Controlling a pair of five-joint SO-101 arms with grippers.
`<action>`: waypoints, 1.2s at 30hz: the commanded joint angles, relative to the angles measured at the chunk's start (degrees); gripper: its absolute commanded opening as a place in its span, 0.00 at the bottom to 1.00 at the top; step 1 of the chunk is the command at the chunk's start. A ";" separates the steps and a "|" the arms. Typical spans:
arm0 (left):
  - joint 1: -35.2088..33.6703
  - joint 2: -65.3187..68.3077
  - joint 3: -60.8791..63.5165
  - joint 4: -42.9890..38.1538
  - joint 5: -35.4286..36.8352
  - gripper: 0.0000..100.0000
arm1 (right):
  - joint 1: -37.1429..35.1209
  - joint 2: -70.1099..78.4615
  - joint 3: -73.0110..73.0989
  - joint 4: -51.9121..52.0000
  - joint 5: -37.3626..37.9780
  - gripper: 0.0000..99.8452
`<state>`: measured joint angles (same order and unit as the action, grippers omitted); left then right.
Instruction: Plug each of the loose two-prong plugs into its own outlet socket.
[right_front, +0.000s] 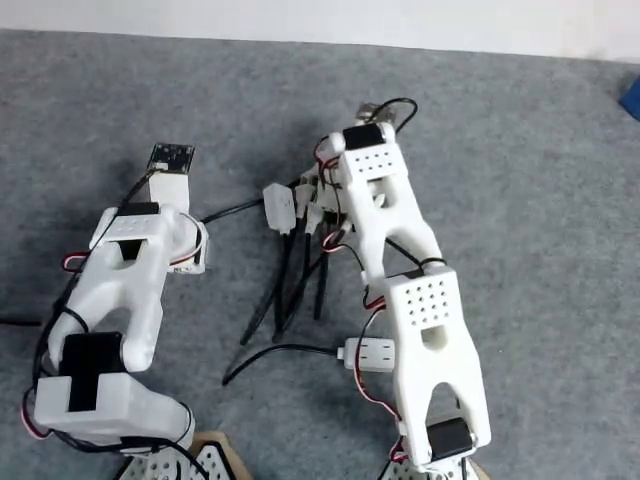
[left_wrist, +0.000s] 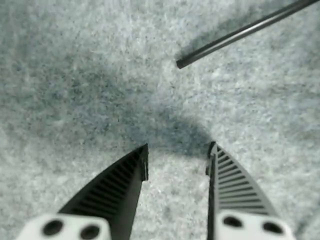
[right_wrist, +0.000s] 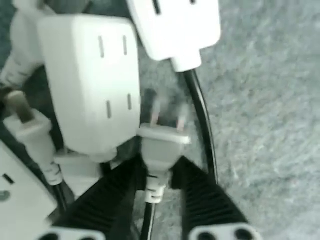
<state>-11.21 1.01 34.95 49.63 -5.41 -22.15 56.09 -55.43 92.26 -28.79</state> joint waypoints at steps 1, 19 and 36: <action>0.31 -1.27 -0.13 -0.62 0.18 0.20 | -0.66 -1.27 -6.29 4.53 0.79 0.01; 0.40 -0.84 -0.13 -0.62 0.18 0.20 | 10.95 -29.58 14.81 8.92 52.92 0.01; 1.27 -0.75 0.22 -1.49 0.18 0.20 | 25.10 -51.38 81.54 -26.07 65.41 0.01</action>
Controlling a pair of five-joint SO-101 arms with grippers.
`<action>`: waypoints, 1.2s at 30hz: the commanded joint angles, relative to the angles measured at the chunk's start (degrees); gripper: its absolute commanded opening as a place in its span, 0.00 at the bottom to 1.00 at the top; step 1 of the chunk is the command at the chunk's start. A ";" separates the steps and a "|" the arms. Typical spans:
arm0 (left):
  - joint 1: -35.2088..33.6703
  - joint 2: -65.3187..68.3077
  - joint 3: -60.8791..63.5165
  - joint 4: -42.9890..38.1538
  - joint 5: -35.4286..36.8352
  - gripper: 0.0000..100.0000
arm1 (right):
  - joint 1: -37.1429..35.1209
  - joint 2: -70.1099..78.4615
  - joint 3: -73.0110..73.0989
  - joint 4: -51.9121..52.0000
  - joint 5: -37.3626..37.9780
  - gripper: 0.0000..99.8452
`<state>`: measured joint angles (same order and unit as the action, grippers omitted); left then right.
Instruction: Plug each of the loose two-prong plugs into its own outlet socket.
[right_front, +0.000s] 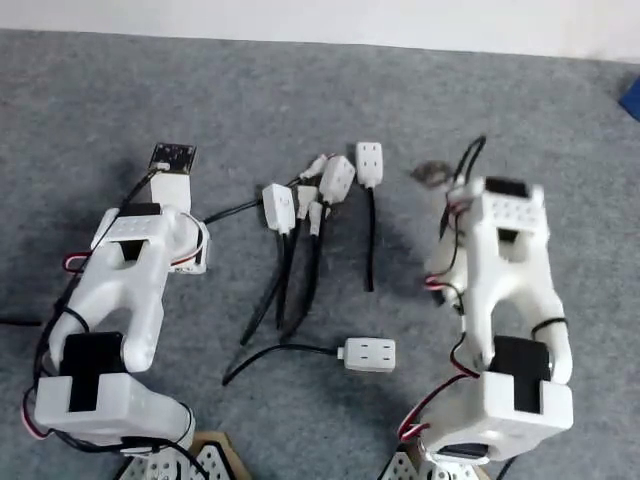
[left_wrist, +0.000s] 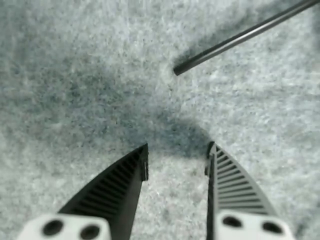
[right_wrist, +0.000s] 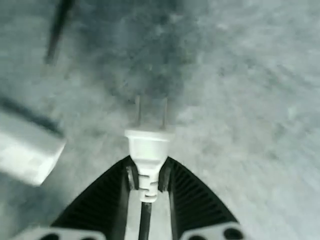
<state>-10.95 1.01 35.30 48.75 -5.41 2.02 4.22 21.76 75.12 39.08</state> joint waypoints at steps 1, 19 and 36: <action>0.92 -0.75 -0.13 -0.62 0.18 0.20 | 1.10 1.63 4.70 -10.59 -3.25 0.01; 0.92 -0.75 -0.13 -0.62 0.18 0.20 | 2.15 3.21 8.13 -8.84 -0.79 0.17; 1.01 -1.10 -0.57 -0.62 0.18 0.20 | 2.86 0.84 5.76 -8.66 -5.63 0.01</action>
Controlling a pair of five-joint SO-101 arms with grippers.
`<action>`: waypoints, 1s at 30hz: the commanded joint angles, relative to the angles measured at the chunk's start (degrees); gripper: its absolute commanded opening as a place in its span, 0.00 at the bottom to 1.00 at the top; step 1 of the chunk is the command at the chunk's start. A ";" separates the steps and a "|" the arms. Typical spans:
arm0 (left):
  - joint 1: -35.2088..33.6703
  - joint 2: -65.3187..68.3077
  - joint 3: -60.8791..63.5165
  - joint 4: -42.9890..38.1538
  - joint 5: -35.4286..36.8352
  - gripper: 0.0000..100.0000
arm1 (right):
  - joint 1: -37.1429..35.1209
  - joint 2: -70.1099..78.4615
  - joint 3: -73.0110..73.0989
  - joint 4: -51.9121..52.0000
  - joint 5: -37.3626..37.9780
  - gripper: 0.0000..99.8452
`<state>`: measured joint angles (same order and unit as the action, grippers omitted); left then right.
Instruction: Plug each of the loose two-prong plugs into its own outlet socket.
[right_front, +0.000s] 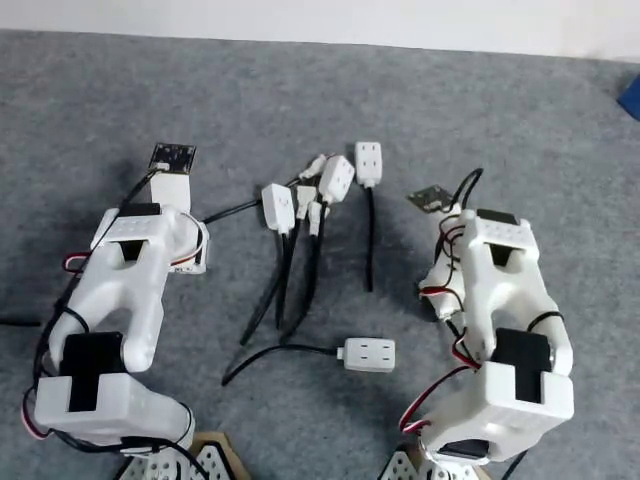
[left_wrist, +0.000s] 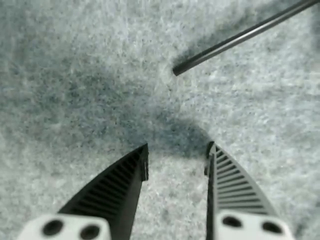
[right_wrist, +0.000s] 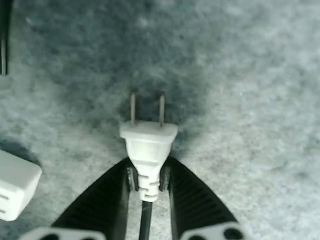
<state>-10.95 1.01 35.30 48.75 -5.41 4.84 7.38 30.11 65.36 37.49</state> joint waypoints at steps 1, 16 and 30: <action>1.19 -1.27 -0.75 -0.62 0.18 0.21 | -0.92 -3.82 -4.70 1.80 -6.07 0.01; 7.60 -15.69 -25.45 19.08 -3.52 0.26 | -32.31 -15.43 -36.35 17.36 -24.70 0.01; 8.40 -68.00 25.89 -1.67 -2.37 0.38 | -42.07 -29.67 -9.27 -1.98 -27.43 0.01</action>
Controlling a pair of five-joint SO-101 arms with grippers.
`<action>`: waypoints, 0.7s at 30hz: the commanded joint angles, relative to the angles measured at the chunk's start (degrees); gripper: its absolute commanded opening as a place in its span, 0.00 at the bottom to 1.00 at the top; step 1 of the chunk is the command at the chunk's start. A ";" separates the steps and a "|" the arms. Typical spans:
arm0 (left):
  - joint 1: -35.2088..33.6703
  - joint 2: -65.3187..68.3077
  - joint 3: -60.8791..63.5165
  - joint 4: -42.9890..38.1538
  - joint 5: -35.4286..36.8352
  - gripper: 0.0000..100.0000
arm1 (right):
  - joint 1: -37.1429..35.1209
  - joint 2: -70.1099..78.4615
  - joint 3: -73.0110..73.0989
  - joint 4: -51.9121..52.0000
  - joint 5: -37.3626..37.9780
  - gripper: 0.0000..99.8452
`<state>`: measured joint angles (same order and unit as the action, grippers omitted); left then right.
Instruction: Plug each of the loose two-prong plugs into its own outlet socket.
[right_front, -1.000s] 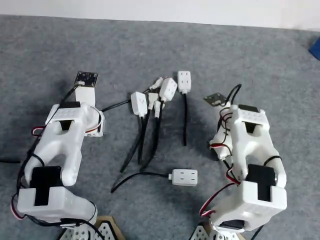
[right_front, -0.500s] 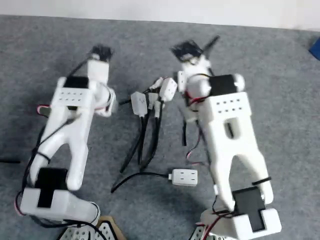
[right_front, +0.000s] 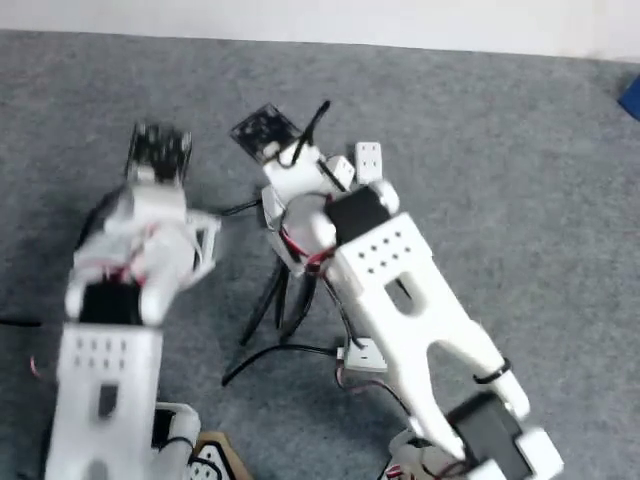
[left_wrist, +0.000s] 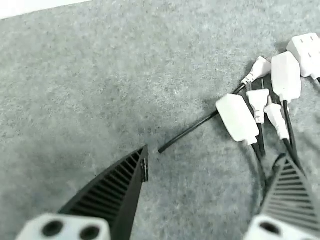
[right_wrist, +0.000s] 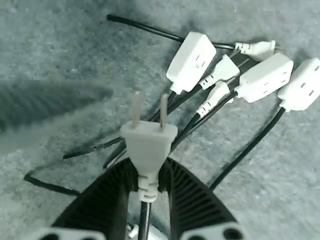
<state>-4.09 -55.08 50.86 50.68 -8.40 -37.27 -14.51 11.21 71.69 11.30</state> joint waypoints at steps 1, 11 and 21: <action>2.24 -13.67 11.65 -3.60 0.62 0.38 | 0.04 -10.24 14.29 -11.65 -1.58 0.01; 5.41 -17.01 11.56 -3.34 1.76 0.38 | -0.04 -26.77 43.65 -30.11 -2.29 0.01; 9.71 -16.84 15.96 -5.98 2.02 0.38 | -6.55 -25.71 42.07 -27.65 -4.40 0.01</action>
<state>4.09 -71.25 66.15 47.78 -6.99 -40.70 -38.95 55.25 42.77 8.31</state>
